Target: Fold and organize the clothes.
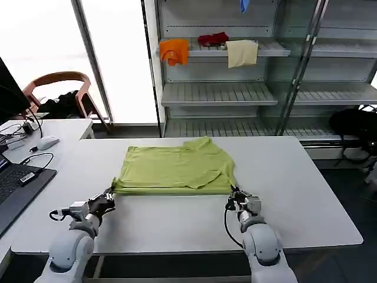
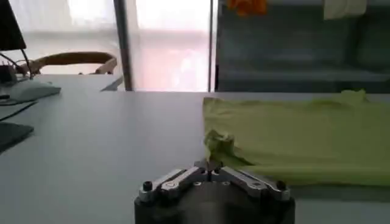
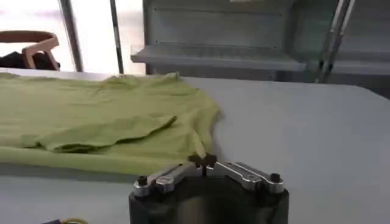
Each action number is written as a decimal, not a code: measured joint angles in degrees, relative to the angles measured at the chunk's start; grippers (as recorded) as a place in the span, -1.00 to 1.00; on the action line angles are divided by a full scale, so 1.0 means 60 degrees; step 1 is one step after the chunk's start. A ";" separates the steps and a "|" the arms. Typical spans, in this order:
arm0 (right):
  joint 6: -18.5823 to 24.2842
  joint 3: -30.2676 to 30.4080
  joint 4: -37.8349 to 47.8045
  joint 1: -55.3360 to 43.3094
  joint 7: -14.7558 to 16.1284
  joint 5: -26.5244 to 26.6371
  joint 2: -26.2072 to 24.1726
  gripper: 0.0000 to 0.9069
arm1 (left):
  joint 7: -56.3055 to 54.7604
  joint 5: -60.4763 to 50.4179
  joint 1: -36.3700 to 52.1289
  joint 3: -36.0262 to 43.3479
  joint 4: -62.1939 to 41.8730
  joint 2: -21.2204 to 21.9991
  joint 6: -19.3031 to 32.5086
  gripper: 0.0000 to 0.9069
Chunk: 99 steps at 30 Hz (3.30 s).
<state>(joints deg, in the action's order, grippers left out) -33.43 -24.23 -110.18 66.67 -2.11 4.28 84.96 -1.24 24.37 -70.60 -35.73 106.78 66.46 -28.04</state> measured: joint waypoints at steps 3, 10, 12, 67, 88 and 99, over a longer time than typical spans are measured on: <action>-0.0005 0.0045 -0.0478 0.0427 -0.0070 0.0111 -0.0092 -1.00 | 0.0279 0.0115 -0.0498 -0.0366 0.0361 -0.0105 0.0027 -1.00; -0.0004 0.0273 -0.1620 0.1635 -0.0158 0.0172 -0.0218 -1.00 | 0.0630 0.0458 -0.1771 -0.1043 0.1324 -0.0168 0.0033 -1.00; 0.0001 0.0339 -0.1893 0.1964 -0.0191 0.0141 -0.0217 -1.00 | 0.0699 0.0493 -0.2129 -0.1134 0.1575 -0.0169 0.0080 -0.98; 0.0043 0.0501 -0.2658 0.3237 -0.0280 -0.0391 -0.0018 -1.00 | 0.0738 0.0641 -0.0515 0.0262 0.0094 0.0010 0.0001 -1.00; 0.0025 0.0986 -0.3216 0.3669 -0.0217 -0.0324 -0.0339 -1.00 | 0.0344 0.0986 -0.3547 -0.1412 0.2287 -0.0074 -0.0054 -1.00; 0.0021 0.1274 -0.3136 0.3944 -0.0228 -0.0695 -0.0529 -1.00 | -0.0114 0.1329 -0.5092 -0.2496 0.3014 0.0191 -0.0214 -0.96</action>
<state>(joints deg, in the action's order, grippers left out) -33.30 -16.59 -129.00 90.33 -3.48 0.11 81.78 -1.93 32.35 -101.15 -50.71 124.87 67.60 -29.32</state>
